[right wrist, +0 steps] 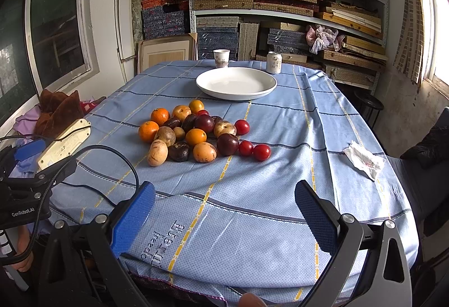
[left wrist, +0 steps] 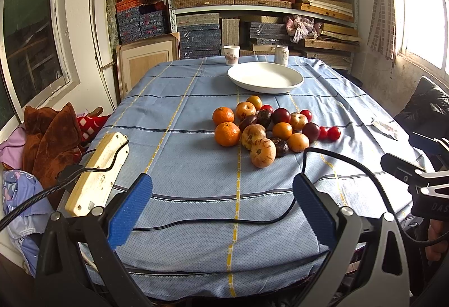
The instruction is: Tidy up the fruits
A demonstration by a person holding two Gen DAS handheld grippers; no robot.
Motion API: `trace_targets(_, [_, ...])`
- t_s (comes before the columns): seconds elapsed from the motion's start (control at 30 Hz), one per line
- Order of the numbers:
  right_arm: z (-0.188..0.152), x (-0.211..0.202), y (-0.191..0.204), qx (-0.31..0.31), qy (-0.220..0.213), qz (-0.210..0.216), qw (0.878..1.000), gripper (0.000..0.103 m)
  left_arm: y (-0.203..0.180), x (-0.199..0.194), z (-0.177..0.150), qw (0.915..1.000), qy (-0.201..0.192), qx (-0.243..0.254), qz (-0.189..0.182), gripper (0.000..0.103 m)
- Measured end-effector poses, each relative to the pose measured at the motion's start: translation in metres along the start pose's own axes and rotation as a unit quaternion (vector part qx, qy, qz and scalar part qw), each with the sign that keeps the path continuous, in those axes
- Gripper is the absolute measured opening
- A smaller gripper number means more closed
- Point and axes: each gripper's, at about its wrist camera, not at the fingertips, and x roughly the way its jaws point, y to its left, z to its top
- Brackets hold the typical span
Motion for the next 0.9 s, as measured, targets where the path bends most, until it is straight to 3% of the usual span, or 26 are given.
trace_targets(0.7, [-0.003,0.006,0.002,-0.007,0.003,0.0,1.0,0.1,-0.003,0.001,0.003,0.9999,-0.007,0.008,0.007,0.098])
trace_targets(0.9, [0.008,0.023,-0.015,-0.017,-0.001,-0.005,1.0,0.1,0.011,0.028,0.012,1.0,-0.006,0.006,0.004,0.098])
